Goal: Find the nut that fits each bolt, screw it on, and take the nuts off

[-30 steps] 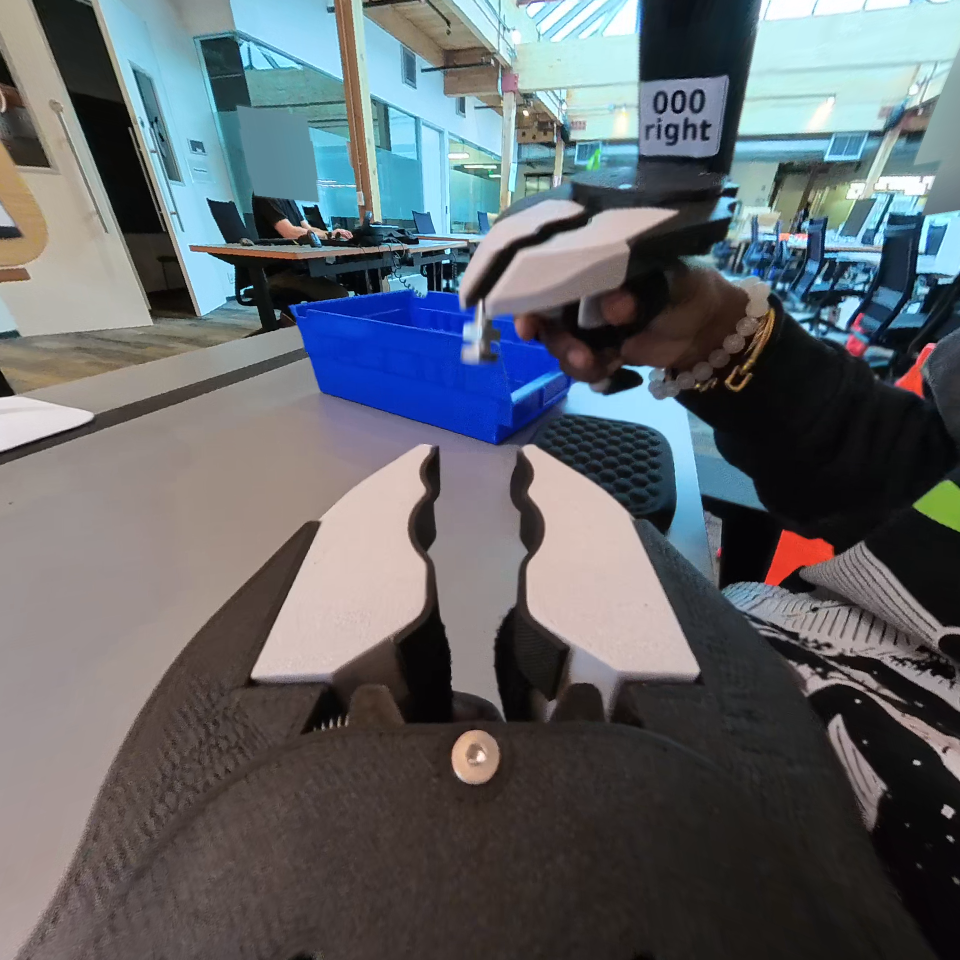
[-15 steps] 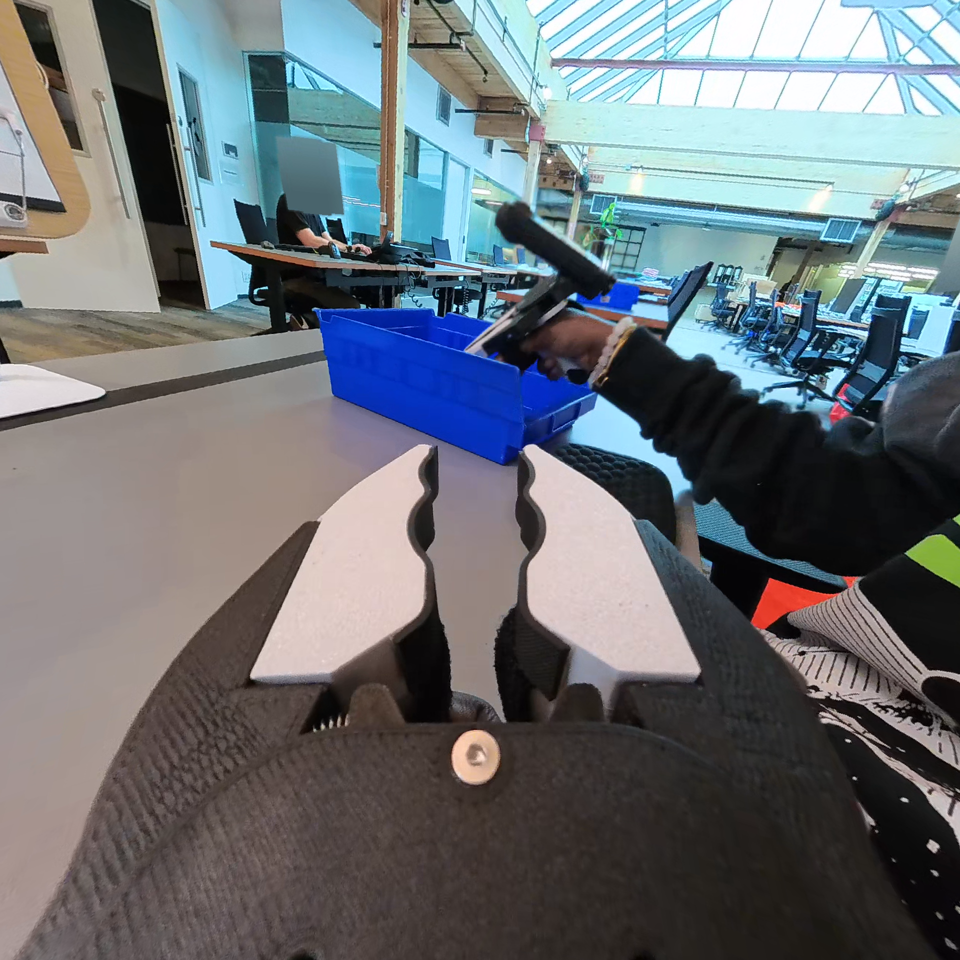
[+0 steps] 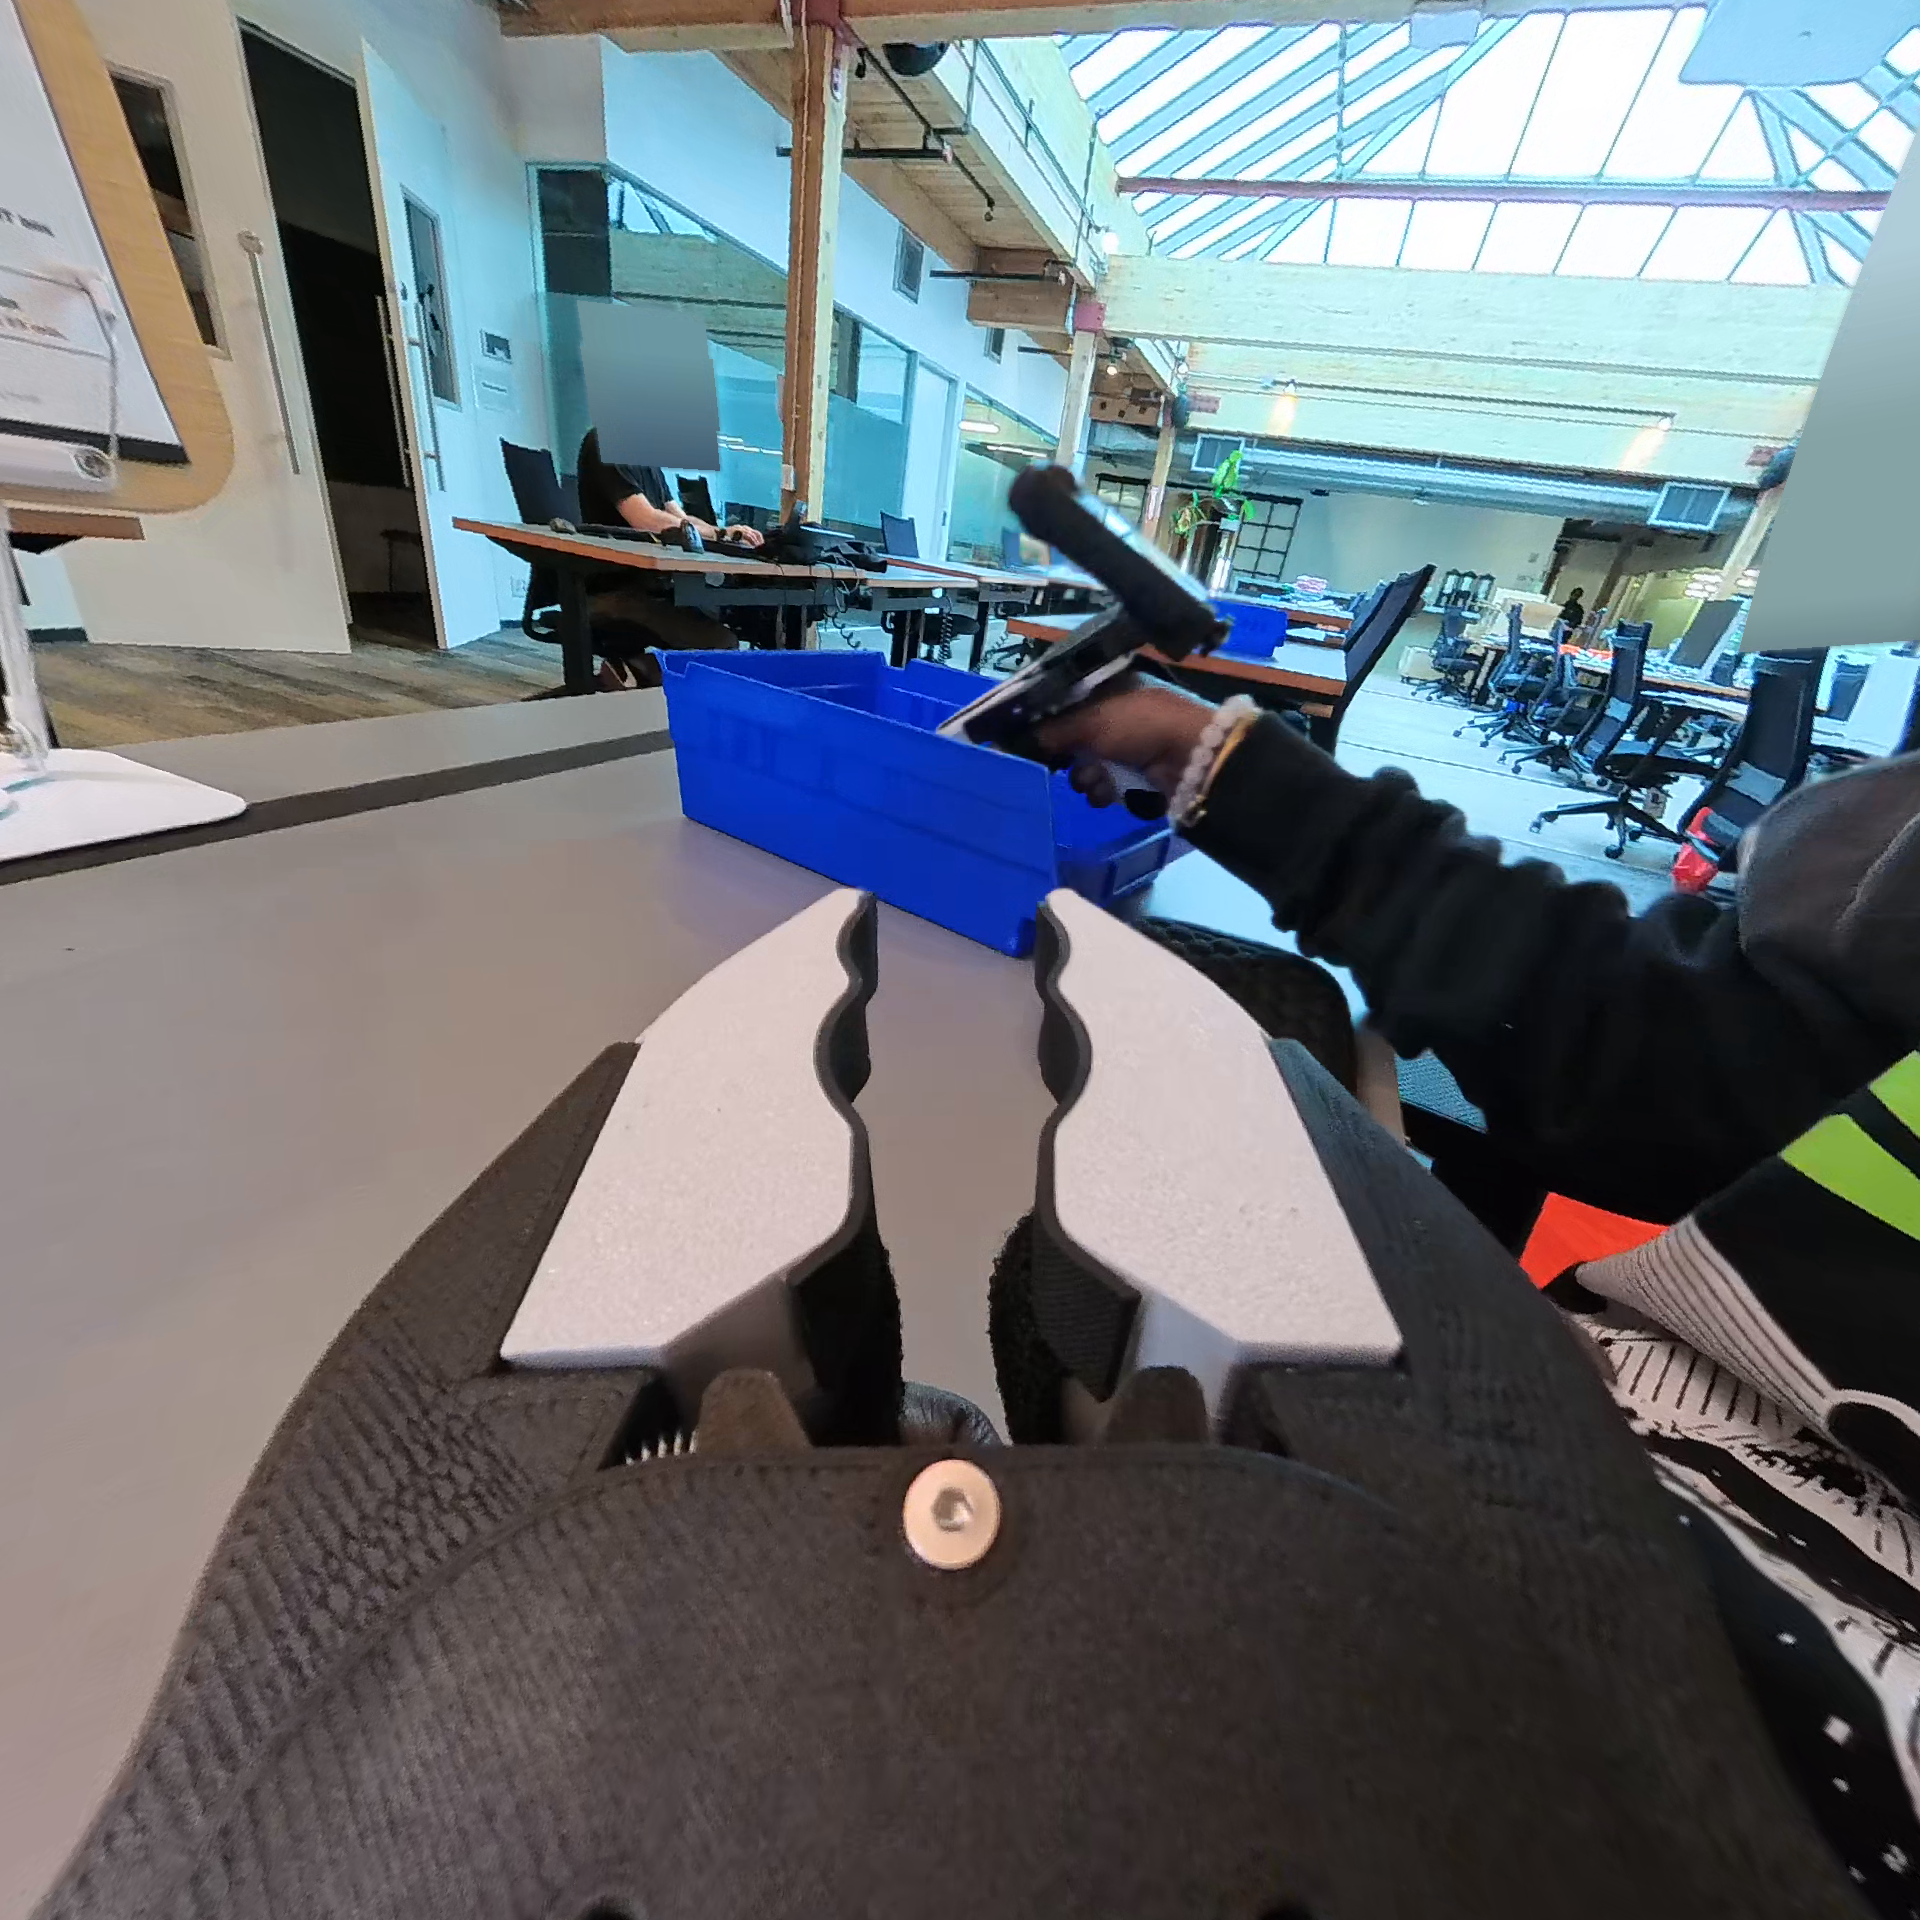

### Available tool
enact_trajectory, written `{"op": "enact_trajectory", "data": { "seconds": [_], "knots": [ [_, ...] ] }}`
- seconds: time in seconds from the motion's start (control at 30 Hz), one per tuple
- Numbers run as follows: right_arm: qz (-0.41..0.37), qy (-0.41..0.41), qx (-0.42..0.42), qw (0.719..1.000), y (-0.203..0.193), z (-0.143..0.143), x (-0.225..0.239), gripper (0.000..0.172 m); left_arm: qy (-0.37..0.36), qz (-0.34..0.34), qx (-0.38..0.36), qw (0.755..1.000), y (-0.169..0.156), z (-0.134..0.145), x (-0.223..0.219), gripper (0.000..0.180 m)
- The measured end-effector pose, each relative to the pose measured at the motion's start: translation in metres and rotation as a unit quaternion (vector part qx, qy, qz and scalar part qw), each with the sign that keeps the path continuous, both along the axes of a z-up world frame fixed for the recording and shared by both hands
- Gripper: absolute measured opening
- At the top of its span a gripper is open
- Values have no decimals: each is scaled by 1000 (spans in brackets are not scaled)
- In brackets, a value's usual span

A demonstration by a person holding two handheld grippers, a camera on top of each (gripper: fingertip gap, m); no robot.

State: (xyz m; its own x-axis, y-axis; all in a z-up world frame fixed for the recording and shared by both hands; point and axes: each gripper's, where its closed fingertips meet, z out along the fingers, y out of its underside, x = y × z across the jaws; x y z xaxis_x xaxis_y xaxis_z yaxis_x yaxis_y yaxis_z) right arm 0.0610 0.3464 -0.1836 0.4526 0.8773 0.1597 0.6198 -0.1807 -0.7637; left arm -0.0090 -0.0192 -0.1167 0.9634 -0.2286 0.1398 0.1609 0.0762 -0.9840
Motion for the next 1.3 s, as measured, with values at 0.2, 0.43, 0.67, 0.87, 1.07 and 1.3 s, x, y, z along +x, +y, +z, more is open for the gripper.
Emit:
{"op": "enact_trajectory", "data": {
  "seconds": [0.2,0.43,0.67,0.87,1.07,1.3],
  "knots": [
    [91,120,71,986,-66,65,2,30,44,129,-79,988,-43,26,-52,29],
    [158,176,95,967,-121,87,19,30,37,326,-287,900,-142,17,-191,31],
    [172,210,91,958,-136,88,31,30,-3,381,-480,790,-170,-51,-273,29],
    [164,214,95,958,-128,92,38,30,-34,365,-532,764,-168,-85,-291,25],
    [159,219,94,958,-125,93,42,30,-47,355,-555,751,-170,-98,-298,16],
    [163,214,93,959,-128,90,39,30,-21,364,-533,764,-170,-77,-292,6]
  ]
}}
